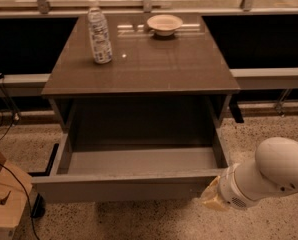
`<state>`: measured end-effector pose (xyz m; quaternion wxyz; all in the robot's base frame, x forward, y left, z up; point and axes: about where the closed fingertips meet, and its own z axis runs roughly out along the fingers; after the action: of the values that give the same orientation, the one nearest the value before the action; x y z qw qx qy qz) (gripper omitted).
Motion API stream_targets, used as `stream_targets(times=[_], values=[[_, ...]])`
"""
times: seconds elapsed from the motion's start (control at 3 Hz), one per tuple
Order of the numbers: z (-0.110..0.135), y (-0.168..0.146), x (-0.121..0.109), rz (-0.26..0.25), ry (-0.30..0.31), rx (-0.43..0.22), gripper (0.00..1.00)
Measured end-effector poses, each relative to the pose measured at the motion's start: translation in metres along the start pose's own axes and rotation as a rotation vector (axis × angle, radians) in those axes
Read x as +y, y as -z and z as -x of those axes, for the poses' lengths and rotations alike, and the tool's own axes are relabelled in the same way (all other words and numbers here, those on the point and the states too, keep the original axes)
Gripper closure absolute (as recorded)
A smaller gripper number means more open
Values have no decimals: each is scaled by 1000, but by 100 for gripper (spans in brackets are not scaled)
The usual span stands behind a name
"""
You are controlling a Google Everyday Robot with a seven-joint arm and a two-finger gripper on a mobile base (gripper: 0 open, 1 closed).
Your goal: Close top drawer
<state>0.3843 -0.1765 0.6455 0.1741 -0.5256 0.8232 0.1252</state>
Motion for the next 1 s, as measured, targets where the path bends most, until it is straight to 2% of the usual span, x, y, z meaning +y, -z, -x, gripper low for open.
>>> stream_targets(times=[0.33, 0.67, 1.0], values=[[0, 0, 0, -3, -1, 2, 100], [-1, -3, -5, -45, -8, 20, 100], [34, -10, -39, -123, 15, -102, 100]])
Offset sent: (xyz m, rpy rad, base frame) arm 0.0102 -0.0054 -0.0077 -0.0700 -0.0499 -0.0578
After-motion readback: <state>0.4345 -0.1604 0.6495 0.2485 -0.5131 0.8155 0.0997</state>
